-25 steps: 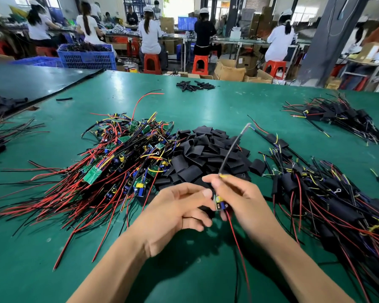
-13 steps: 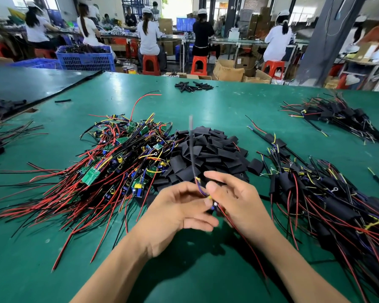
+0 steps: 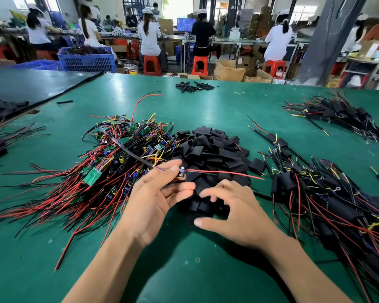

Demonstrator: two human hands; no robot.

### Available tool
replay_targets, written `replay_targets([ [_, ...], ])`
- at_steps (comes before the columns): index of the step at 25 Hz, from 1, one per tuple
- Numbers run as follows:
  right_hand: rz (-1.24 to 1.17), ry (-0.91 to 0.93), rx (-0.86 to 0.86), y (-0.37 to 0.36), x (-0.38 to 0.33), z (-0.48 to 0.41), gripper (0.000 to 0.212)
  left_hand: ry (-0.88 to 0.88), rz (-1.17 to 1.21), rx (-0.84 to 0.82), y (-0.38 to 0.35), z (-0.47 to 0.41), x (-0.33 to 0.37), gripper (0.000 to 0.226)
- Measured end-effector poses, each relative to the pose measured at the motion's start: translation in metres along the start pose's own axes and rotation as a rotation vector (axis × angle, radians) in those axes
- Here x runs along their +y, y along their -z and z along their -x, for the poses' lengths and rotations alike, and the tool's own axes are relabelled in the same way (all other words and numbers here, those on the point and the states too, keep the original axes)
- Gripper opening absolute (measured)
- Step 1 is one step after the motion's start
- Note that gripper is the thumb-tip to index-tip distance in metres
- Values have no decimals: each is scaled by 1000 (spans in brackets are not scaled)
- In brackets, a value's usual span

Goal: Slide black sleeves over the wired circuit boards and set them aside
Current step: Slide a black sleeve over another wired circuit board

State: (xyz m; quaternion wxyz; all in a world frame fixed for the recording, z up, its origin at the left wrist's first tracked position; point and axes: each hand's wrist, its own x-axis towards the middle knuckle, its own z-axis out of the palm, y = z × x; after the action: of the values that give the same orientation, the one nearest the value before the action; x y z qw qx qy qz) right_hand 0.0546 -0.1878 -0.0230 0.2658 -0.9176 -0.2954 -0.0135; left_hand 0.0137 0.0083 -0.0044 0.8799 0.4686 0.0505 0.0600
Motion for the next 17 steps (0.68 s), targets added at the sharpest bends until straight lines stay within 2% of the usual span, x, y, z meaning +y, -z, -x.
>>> replay_targets([
  [5, -38, 53, -9, 0, 0, 0, 65, 19, -15, 54, -1, 0, -2, 23],
  [8, 95, 122, -35, -4, -2, 0, 46, 18, -38, 77, -1, -1, -4, 16],
  [11, 65, 139, 88, -5, -4, -1, 18, 40, -64, 102, -1, -2, -5, 10],
  [12, -39, 99, 151, -4, -4, 0, 10, 44, -67, 110, 0, -2, -5, 11],
  [14, -401, -38, 258, 1, -5, 0, 4, 44, -65, 97, 2, -3, -5, 10],
  [15, -585, -101, 282, 4, -5, 0, 5, 42, -64, 81, 2, -3, -5, 8],
  [17, -770, -168, 279, 10, -5, -1, 13, 38, -73, 45, 0, -3, -6, 6],
])
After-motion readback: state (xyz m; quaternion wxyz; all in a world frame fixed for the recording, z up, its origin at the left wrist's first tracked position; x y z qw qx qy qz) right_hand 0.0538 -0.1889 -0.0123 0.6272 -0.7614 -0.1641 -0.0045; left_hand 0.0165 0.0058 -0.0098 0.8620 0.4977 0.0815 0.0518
